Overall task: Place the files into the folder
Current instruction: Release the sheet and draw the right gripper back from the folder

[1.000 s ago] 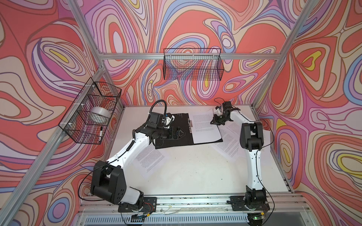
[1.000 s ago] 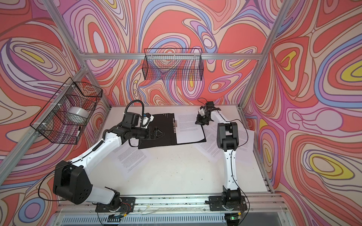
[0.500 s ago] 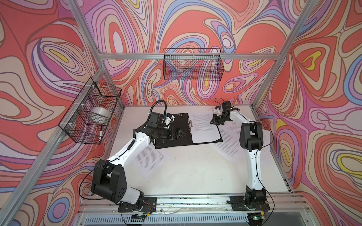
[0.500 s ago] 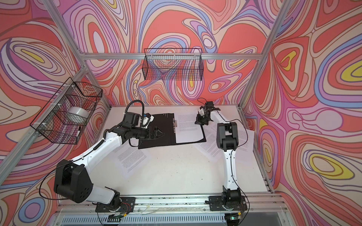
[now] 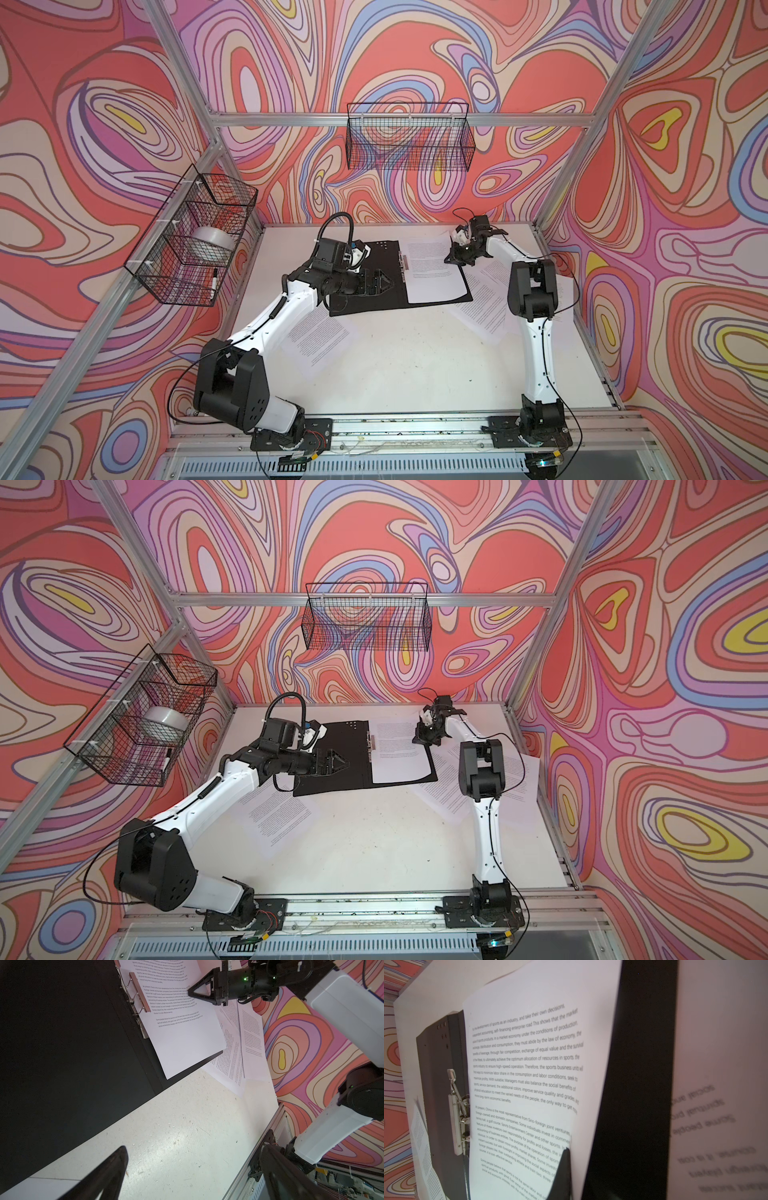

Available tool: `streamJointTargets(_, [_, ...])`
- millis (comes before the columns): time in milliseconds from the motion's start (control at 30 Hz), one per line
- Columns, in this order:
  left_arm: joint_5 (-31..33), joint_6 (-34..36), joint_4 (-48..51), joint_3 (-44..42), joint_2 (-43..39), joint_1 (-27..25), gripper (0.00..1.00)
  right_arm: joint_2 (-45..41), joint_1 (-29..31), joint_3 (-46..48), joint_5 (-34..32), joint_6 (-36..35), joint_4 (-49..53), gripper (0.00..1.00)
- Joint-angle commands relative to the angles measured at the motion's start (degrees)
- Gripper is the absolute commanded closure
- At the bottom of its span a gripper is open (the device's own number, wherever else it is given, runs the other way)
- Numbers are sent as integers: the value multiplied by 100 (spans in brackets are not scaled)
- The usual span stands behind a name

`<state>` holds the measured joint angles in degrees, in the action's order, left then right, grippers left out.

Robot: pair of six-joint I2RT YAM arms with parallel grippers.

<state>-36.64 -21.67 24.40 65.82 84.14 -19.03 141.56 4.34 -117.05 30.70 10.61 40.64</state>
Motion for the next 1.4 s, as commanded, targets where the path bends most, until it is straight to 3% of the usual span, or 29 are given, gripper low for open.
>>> streamJointTargets(0, [-55,-17,-53,18,32,40,0,-58,44,33,-42,-30,-8,96])
streamJointTargets(133, [-69,-29,-54,27,41,44,0,-117,67,60,-150,-122,-20,81])
streamJointTargets(767, [-95,-54,-72,24,32,73,0,-360,85,304,-716,-24,-24,41])
streamJointTargets(1367, [-33,-55,-34,19,-11,78,0,-564,189,609,-1301,11,-205,35])
